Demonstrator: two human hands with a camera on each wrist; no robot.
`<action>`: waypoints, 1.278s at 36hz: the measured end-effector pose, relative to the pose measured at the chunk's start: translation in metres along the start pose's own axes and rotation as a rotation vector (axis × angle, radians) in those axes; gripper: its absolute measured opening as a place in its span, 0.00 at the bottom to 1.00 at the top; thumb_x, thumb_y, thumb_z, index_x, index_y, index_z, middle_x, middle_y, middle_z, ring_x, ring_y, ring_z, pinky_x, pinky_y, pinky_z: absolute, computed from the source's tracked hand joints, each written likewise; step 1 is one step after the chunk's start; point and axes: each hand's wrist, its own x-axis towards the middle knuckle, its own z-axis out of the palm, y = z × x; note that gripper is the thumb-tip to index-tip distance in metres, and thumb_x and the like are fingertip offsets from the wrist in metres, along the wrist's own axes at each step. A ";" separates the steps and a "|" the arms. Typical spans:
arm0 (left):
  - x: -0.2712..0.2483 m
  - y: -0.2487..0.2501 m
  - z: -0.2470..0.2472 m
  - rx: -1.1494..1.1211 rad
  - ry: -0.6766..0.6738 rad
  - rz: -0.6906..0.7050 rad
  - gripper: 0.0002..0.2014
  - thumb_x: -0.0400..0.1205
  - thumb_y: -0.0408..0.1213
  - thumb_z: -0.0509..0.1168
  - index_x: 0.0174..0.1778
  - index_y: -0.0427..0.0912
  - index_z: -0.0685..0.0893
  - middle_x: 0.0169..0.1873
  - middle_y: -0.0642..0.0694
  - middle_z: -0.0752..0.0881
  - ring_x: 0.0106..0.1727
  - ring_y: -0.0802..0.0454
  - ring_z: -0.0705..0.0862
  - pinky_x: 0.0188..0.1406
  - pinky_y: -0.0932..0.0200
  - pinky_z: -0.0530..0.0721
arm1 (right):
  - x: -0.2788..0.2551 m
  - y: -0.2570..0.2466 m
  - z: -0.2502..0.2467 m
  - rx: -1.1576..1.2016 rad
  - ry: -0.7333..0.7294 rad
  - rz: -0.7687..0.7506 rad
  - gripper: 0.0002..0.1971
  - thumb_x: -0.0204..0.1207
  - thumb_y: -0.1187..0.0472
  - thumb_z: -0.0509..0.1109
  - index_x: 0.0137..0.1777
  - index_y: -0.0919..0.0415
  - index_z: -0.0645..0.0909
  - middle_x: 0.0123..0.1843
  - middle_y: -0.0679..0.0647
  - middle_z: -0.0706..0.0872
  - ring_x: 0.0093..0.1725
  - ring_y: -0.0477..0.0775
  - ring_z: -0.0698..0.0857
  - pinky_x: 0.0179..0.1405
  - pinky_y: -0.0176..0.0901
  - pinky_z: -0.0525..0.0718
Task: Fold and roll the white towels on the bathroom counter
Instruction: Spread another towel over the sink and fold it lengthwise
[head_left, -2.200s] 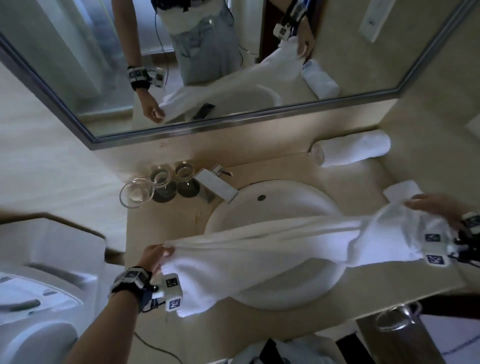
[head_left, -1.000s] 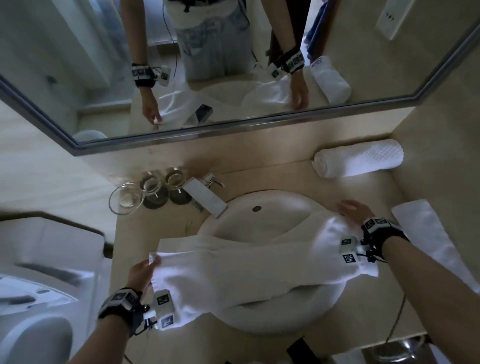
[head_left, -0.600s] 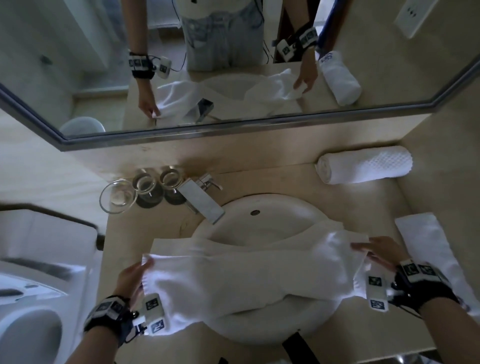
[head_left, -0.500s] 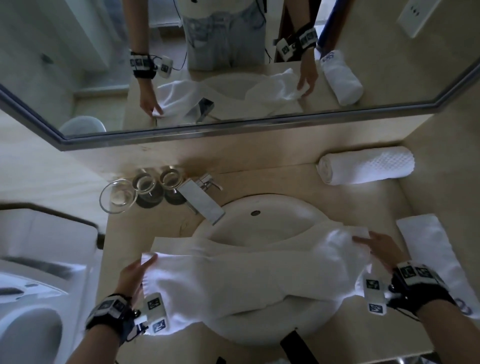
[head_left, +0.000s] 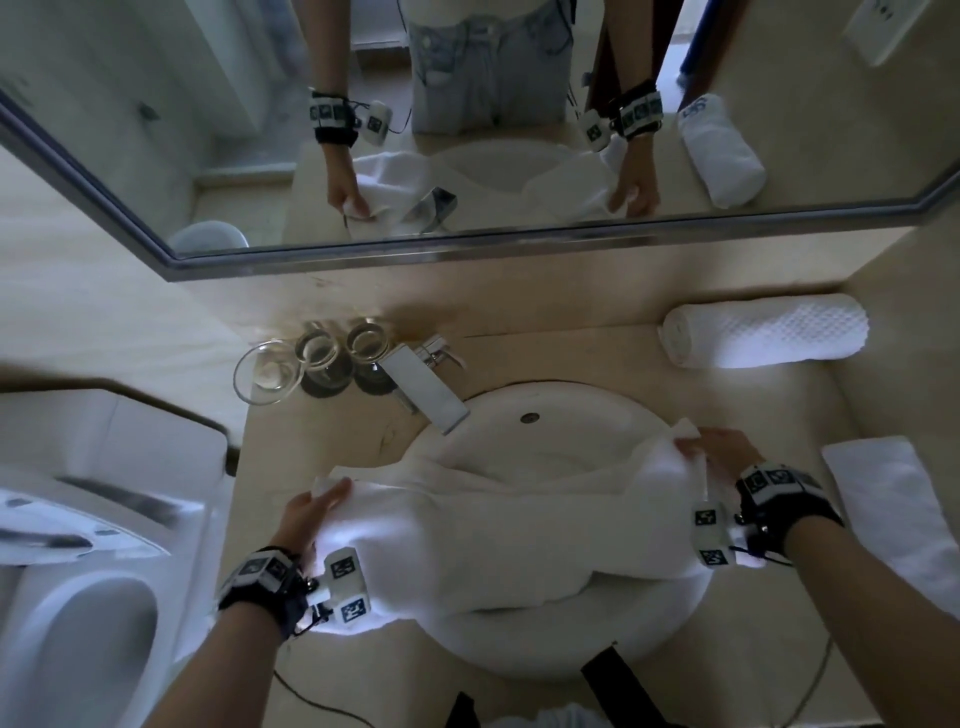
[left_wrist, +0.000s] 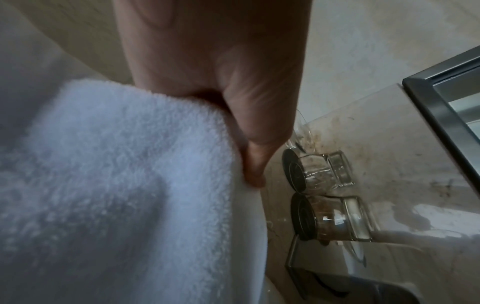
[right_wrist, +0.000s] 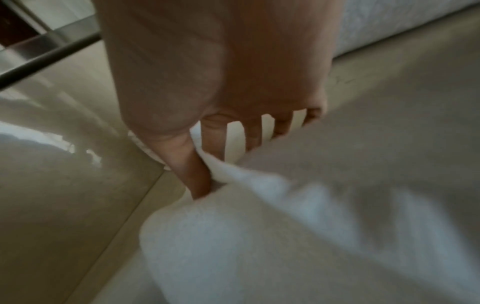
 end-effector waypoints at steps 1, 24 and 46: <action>-0.001 0.000 0.000 -0.004 -0.001 0.016 0.42 0.55 0.57 0.83 0.59 0.36 0.81 0.54 0.33 0.87 0.54 0.32 0.86 0.58 0.30 0.81 | -0.001 0.000 -0.002 -0.003 -0.002 0.006 0.20 0.75 0.64 0.73 0.66 0.70 0.79 0.58 0.63 0.84 0.49 0.62 0.82 0.50 0.44 0.77; -0.023 0.061 0.023 0.719 0.021 0.586 0.09 0.82 0.41 0.65 0.52 0.43 0.87 0.46 0.47 0.89 0.51 0.46 0.85 0.51 0.57 0.79 | -0.012 0.023 0.010 0.008 0.181 0.000 0.22 0.74 0.61 0.72 0.65 0.73 0.80 0.61 0.70 0.84 0.59 0.70 0.83 0.66 0.59 0.78; 0.002 0.047 0.041 0.495 0.129 0.349 0.13 0.78 0.39 0.71 0.41 0.30 0.81 0.36 0.31 0.84 0.42 0.36 0.82 0.41 0.51 0.77 | 0.009 0.016 -0.006 -0.032 0.115 0.081 0.23 0.65 0.59 0.81 0.60 0.65 0.85 0.29 0.58 0.82 0.24 0.53 0.74 0.23 0.38 0.73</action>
